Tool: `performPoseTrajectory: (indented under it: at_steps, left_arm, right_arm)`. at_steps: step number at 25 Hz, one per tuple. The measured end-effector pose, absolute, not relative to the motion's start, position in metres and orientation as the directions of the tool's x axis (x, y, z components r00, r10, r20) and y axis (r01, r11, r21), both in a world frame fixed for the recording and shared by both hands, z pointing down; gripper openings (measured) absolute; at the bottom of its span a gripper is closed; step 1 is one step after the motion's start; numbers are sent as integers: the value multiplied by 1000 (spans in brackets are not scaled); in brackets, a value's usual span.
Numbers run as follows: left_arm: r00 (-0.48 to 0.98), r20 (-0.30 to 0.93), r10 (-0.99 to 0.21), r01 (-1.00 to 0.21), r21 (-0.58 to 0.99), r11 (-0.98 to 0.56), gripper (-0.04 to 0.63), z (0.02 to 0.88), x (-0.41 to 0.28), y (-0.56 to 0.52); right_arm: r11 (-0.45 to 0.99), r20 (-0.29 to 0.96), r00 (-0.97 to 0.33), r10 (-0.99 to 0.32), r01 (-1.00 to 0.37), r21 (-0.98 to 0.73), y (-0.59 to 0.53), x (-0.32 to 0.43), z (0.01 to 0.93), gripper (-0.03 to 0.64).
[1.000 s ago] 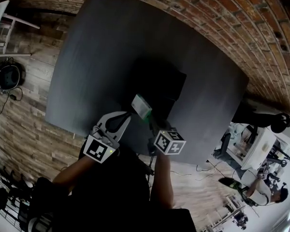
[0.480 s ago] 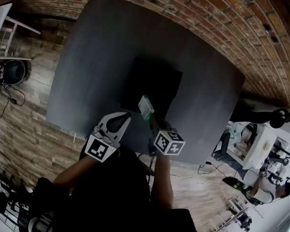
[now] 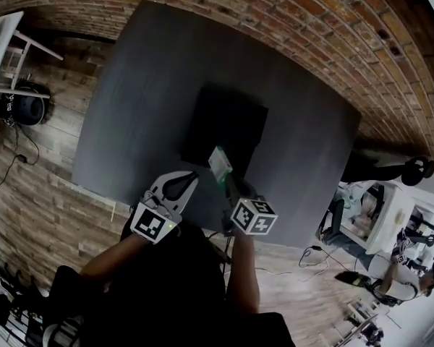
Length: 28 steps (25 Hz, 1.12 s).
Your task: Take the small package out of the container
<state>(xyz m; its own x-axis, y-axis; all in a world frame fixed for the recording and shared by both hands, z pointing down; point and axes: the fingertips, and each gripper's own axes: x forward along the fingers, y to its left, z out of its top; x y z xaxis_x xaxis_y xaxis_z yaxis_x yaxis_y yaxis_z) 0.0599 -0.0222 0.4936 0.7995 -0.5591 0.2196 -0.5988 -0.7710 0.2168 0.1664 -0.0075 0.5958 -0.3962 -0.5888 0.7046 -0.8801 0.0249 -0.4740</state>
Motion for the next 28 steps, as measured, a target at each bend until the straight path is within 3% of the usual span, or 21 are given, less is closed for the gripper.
performPoseTrajectory:
  at_steps: [28]
  left_arm:
    - [797,124,-591,-604,158,-781,41,416,66,73]
  right_arm:
    - [46,589,-347,-730,-884,-465,100,179,527,26]
